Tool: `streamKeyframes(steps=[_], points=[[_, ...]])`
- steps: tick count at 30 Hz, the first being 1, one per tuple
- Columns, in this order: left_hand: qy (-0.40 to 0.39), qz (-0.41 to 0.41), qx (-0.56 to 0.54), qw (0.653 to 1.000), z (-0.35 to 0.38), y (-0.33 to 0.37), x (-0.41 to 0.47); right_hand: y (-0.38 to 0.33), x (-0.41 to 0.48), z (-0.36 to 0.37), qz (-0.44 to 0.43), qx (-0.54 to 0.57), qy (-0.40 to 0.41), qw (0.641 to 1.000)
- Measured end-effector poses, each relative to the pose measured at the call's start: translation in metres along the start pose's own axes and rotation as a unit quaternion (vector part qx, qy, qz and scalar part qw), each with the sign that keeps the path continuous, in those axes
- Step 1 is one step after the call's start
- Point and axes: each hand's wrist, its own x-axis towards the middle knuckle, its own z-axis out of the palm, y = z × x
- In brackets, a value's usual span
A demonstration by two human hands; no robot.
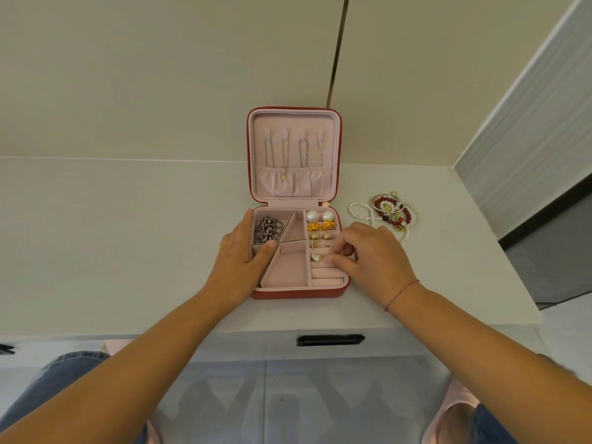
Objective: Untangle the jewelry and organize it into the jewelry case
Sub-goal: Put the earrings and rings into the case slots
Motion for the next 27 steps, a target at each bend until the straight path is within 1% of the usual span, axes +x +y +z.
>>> streamKeyframes(steps=[4, 9, 17, 19, 23, 27], points=[[0.000, -0.003, 0.008, 1.000, 0.000, -0.001, 0.000, -0.003, 0.000, 0.005, -0.007, 0.027, 0.002, 1.000], [-0.001, 0.001, 0.006, 1.000, 0.001, -0.002, 0.001, 0.000, 0.002, -0.001, -0.014, 0.069, -0.049, 0.996], [-0.001, 0.000, 0.005, 1.000, 0.001, -0.003, 0.001, 0.003, 0.006, -0.002, 0.015, 0.108, -0.059, 0.992], [-0.001, -0.003, 0.000, 1.000, 0.001, -0.001, 0.001, 0.005, 0.007, -0.007, 0.016, 0.102, -0.079, 0.992], [-0.005, 0.001, 0.003, 1.000, 0.001, -0.005, 0.003, 0.008, 0.011, -0.014, 0.008, 0.050, -0.131, 0.990], [-0.007, 0.001, 0.007, 1.000, 0.002, -0.010, 0.005, 0.006, 0.012, -0.013, -0.001, 0.004, -0.135, 0.991]])
